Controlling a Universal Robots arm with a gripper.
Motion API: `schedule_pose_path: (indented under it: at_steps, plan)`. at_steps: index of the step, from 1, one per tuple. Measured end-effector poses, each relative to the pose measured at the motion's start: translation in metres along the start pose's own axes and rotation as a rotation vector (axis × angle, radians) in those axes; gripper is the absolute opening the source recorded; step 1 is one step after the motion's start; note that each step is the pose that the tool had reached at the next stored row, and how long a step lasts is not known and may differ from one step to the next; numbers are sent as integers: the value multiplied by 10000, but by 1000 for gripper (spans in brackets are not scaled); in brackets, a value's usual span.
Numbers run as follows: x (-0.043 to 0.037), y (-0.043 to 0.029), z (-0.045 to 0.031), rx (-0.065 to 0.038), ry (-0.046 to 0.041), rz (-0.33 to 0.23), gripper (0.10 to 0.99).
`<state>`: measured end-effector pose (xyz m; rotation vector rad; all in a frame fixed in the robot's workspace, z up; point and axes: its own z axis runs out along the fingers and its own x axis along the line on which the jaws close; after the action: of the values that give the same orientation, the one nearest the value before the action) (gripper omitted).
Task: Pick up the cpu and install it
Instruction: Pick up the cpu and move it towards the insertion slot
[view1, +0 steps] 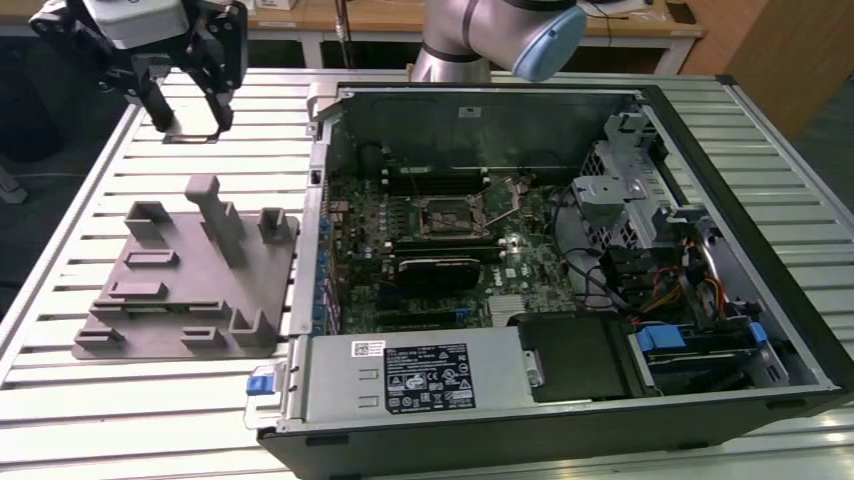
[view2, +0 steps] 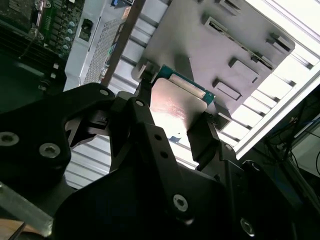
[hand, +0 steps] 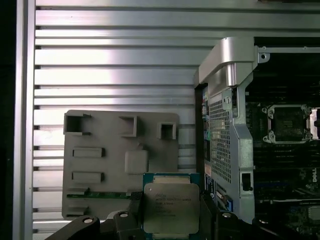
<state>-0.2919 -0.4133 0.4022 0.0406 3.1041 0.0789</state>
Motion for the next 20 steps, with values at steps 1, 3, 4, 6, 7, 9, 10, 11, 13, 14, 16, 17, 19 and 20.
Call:
schedule_pose_path:
  at_steps: [1, 3, 4, 6, 7, 9, 10, 11, 13, 14, 16, 17, 19, 20]
  plan:
    - [-24, 1, 1, 0, 0, 0, 541]
    - [-68, 3, 3, 0, 0, 0, 541]
    - [-88, 5, 3, -1, 0, 0, 541]
    - [-129, 7, 5, 1, 1, 0, 541]
    - [-152, 8, 6, 1, 1, 0, 541]
    - [-203, 11, 8, 0, 0, 0, 541]
    - [-228, 12, 9, 0, 0, 0, 541]
    - [-252, 13, 10, 0, 1, 0, 541]
    - [-300, 14, 11, 0, 1, 0, 541]
    - [-324, 15, 12, 0, 0, 0, 541]
    - [-372, 17, 14, 1, 1, 0, 541]
    - [-396, 17, 15, 1, 1, 0, 541]
    - [-444, 19, 17, 0, 0, 0, 541]
    - [-469, 20, 18, 0, 1, 0, 541]
